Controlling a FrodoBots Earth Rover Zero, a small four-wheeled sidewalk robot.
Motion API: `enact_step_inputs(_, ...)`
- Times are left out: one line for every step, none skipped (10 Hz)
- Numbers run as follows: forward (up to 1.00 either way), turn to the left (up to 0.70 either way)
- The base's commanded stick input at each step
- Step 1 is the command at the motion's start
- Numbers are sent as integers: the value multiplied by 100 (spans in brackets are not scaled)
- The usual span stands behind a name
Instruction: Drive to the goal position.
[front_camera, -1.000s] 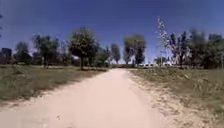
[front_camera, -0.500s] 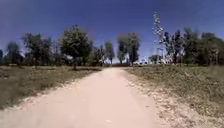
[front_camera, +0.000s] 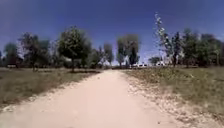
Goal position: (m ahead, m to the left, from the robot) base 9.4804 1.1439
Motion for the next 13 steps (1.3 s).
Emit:
enact_step_inputs(85, 0)
enact_step_inputs(85, 0)
enact_step_inputs(85, 0)
enact_step_inputs(85, 0)
enact_step_inputs(85, 0)
enact_step_inputs(85, 0)
enact_step_inputs(85, 0)
enact_step_inputs(85, 0)
enact_step_inputs(85, 0)
enact_step_inputs(85, 0)
enact_step_inputs(85, 0)
enact_step_inputs(85, 0)
enact_step_inputs(85, 0)
